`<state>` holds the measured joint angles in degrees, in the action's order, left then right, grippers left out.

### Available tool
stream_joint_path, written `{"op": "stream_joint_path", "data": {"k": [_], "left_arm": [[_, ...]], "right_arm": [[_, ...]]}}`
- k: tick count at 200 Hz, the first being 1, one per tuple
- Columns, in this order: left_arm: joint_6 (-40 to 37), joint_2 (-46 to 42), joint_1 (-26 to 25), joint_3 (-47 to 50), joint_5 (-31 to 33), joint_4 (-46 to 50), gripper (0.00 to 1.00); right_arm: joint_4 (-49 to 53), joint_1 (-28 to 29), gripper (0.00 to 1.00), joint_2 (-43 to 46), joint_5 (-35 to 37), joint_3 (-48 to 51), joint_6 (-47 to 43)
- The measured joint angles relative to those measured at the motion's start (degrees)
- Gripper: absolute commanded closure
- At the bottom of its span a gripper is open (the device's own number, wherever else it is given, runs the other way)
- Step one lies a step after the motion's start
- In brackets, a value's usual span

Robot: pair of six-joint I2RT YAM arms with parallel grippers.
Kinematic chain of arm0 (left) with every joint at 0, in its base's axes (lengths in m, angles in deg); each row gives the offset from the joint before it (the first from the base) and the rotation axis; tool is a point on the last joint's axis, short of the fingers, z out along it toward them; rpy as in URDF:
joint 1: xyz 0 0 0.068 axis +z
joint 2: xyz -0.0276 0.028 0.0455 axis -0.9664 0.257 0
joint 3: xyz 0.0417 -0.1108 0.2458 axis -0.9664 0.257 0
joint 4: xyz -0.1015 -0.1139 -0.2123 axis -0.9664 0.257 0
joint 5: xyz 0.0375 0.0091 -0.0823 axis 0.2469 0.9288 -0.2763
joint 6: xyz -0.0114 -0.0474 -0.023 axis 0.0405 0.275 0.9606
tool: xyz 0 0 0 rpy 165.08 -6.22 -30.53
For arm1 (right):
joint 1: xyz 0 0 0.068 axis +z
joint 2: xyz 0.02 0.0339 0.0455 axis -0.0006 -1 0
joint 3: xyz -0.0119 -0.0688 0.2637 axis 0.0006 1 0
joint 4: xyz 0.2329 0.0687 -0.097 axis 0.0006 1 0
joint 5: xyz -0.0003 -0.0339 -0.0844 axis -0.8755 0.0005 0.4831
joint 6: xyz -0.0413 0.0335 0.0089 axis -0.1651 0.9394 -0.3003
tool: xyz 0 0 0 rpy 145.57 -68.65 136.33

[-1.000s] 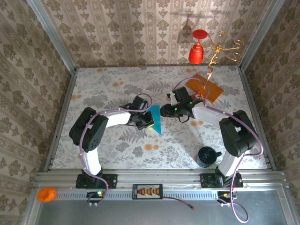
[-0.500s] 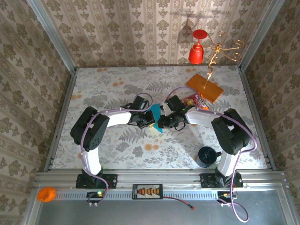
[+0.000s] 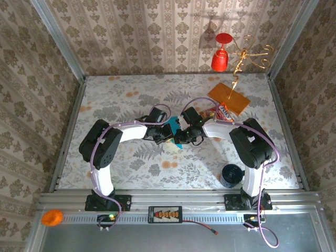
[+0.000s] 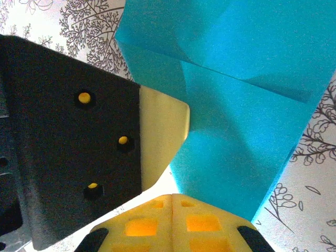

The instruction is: Fold a paper plane with a square sheet of paper (pick it up from the middle)

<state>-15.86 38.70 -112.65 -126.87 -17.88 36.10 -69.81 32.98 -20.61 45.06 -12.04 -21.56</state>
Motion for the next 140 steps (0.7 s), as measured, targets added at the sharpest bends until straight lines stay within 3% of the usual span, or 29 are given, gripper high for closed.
{"op": "stream_joint_path", "data": {"k": [140], "left_arm": [[-0.2, 1.0, 0.1, -2.4, 0.2, 3.6, 0.99]], "right_arm": [[0.8, 0.0, 0.95, -1.7, 0.4, -0.2, -1.7]]}}
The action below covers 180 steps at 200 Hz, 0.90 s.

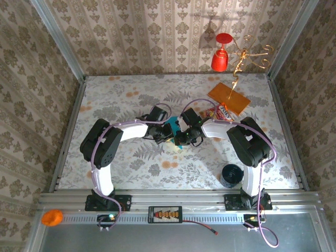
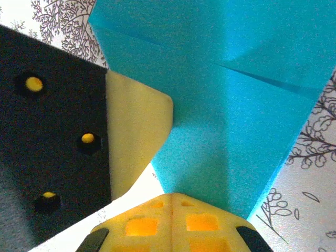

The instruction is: Fold a paper plane with a square sheet of paper (pick it up from the middle)

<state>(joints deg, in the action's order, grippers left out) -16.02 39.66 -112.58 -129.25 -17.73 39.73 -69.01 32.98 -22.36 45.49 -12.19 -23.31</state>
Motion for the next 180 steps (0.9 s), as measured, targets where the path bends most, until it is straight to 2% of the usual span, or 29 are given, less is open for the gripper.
{"op": "stream_joint_path", "data": {"k": [76, 180], "left_arm": [[-0.9, 1.0, 0.0, -2.1, 0.0, 3.1, 0.99], [-2.0, 1.6, 0.0, -3.3, -0.2, 4.6, 0.99]], "right_arm": [[3.7, 0.0, 0.94, 3.6, 0.0, 1.1, -1.8], [5.7, -0.1, 0.94, 3.4, 1.5, 1.6, -2.6]]}}
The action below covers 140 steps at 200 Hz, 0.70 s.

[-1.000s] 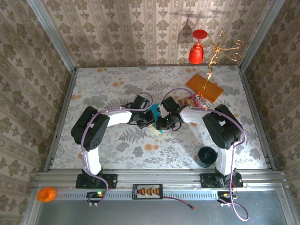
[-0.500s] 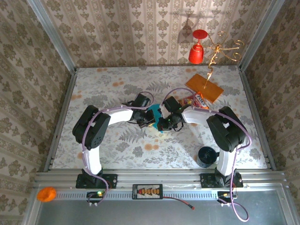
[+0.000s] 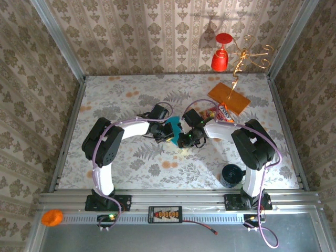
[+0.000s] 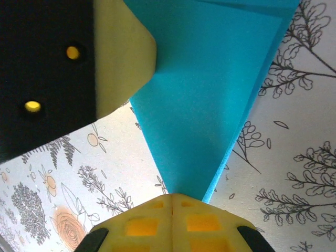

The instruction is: Fold a paper plane with a square sheet of paper (pick it up from the middle)

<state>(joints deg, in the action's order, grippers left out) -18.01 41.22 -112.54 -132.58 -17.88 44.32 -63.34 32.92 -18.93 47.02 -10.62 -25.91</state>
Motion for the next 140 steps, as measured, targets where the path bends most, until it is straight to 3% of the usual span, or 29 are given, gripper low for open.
{"op": "stream_joint_path", "data": {"k": [140], "left_arm": [[-0.5, 0.4, 0.2, -0.6, -0.4, 0.6, 0.99]], "right_arm": [[-2.7, -0.8, 0.93, 1.4, -2.0, 2.5, 1.0]]}}
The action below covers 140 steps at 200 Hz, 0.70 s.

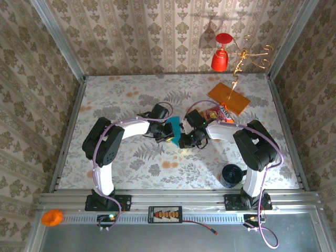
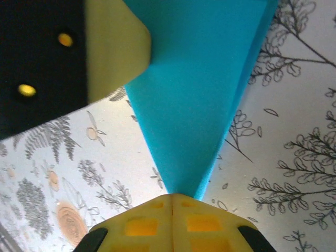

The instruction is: Fold a paper plane with a square sheet of paper (pick it up from the middle)

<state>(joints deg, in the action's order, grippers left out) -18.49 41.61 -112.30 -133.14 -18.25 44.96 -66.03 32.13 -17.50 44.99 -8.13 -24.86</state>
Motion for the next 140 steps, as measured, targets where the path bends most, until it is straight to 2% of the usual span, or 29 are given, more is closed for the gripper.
{"op": "stream_joint_path", "data": {"k": [60, 140], "left_arm": [[0.0, 0.1, 0.1, 0.0, -0.3, 0.0, 0.99], [-0.5, 0.6, 0.2, -0.5, -0.9, 0.2, 0.99]], "right_arm": [[-1.1, 0.0, 0.93, -4.0, -1.7, -3.7, 2.0], [-3.9, -0.2, 0.94, -3.3, -1.7, -0.8, 1.7]]}}
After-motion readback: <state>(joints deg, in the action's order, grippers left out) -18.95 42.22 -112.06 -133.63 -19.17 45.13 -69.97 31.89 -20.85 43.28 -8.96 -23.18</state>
